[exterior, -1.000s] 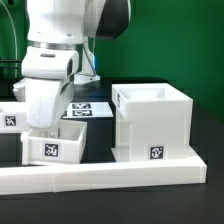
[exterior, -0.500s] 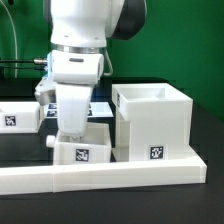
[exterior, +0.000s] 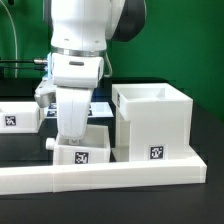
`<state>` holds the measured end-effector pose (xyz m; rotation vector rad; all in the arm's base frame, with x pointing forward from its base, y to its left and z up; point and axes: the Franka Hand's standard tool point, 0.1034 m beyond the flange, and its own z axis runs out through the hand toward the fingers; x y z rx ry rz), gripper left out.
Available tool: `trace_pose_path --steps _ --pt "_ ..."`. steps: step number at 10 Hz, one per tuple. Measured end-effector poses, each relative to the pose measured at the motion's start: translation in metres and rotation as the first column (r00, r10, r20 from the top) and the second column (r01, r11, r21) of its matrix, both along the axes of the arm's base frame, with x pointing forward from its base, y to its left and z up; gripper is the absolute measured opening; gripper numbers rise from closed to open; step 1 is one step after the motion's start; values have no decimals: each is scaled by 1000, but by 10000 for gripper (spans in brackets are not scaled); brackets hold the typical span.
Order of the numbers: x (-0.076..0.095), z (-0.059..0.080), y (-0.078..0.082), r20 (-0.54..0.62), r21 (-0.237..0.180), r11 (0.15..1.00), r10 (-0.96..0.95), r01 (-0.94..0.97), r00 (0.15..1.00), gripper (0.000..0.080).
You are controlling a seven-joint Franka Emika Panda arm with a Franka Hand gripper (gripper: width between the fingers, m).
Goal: Assemble drawer
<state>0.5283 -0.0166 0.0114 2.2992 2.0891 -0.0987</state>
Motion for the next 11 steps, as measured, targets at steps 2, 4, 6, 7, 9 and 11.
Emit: trace_pose_path --steps 2,4,6,7,9,11 --pt "6 2 6 -17 3 999 33 -33 999 42" --pt "5 1 4 -16 3 1000 24 -24 1000 42" --pt "5 1 4 -16 3 1000 23 -23 1000 42" --pt "5 1 4 -16 3 1000 23 -23 1000 42" --pt "5 1 3 -16 3 1000 22 -22 1000 42" --pt "5 1 3 -16 3 1000 21 -21 1000 42"
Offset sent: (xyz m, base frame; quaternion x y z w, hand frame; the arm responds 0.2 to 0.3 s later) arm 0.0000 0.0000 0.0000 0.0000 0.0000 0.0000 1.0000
